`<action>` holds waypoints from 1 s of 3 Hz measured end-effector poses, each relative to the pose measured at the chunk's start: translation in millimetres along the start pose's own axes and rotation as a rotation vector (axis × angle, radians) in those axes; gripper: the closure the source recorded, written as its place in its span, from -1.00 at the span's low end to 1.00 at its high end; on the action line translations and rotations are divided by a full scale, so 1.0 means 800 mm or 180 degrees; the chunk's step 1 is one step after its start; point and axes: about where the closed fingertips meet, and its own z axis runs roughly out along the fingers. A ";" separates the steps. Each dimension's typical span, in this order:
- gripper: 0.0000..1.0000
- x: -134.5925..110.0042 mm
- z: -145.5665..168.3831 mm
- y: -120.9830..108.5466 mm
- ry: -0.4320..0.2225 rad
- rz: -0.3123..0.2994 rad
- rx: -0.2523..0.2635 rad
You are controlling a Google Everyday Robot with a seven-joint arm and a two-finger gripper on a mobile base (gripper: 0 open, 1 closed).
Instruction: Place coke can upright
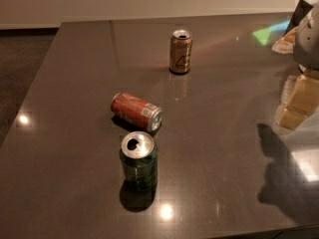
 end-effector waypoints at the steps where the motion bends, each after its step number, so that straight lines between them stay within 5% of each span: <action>1: -1.00 0.000 0.000 0.000 0.0000 0.0000 0.0000; 3: -1.00 -0.055 0.020 -0.029 0.0012 0.0053 0.0034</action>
Offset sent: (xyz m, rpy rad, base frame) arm 0.0413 0.0294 0.0007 -0.0018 -0.0035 -0.0404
